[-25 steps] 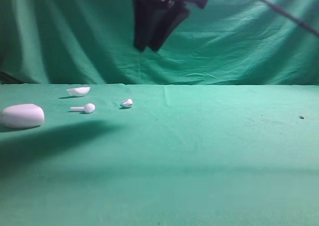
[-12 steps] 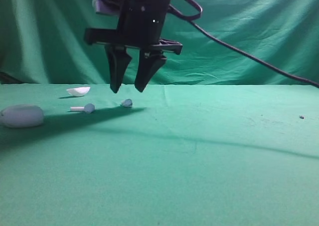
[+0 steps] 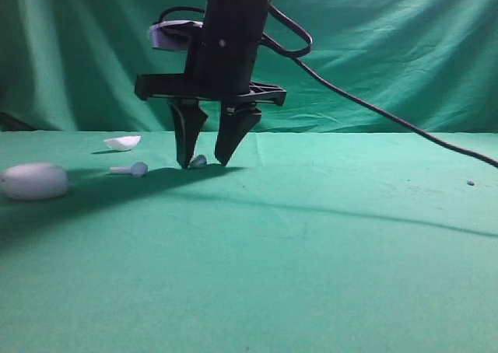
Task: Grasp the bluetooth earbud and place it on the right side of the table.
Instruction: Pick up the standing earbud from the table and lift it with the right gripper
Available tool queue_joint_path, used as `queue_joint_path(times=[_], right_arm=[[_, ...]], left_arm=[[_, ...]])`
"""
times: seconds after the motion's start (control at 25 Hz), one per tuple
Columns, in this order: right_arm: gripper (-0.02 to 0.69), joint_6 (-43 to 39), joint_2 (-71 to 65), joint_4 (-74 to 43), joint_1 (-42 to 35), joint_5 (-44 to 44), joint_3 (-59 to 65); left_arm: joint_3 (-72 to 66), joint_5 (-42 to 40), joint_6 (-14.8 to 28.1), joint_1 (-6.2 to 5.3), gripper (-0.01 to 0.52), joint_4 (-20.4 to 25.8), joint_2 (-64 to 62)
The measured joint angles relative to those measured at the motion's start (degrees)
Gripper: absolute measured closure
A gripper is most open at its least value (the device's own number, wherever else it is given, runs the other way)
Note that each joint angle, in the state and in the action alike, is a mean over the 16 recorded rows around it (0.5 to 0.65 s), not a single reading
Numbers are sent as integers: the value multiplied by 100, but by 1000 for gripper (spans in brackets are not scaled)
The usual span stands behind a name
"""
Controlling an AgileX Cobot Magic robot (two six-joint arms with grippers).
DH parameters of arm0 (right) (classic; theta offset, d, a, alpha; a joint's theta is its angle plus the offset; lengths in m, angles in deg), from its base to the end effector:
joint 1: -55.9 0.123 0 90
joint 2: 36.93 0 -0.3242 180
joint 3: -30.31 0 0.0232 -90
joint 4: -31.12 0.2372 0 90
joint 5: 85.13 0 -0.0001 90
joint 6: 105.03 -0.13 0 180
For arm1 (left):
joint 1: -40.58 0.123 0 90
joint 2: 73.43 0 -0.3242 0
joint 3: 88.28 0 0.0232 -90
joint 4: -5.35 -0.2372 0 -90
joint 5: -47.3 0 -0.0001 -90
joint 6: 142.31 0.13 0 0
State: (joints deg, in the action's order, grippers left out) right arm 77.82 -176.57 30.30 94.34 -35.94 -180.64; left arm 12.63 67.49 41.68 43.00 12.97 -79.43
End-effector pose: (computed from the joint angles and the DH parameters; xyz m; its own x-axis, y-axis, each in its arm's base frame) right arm 0.4145 0.3272 0.1585 -0.6878 -0.6213 -0.3753 -0.6602 0.7504 -0.0323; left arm 0.0375 -0.0044 0.1663 -0.2603 -0.0662 -0.9633 -0.0124 0.9978 -0.0652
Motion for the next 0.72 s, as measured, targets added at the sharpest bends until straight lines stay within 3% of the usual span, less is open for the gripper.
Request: queue_joint_path(times=[0.4, 0.72], right_arm=[[568, 22, 1, 30, 0, 40, -35], [580, 21, 103, 40, 2, 98, -86]], left_arm=[[0, 0, 0, 0, 514, 0, 0], [0, 0, 0, 0, 514, 0, 0]])
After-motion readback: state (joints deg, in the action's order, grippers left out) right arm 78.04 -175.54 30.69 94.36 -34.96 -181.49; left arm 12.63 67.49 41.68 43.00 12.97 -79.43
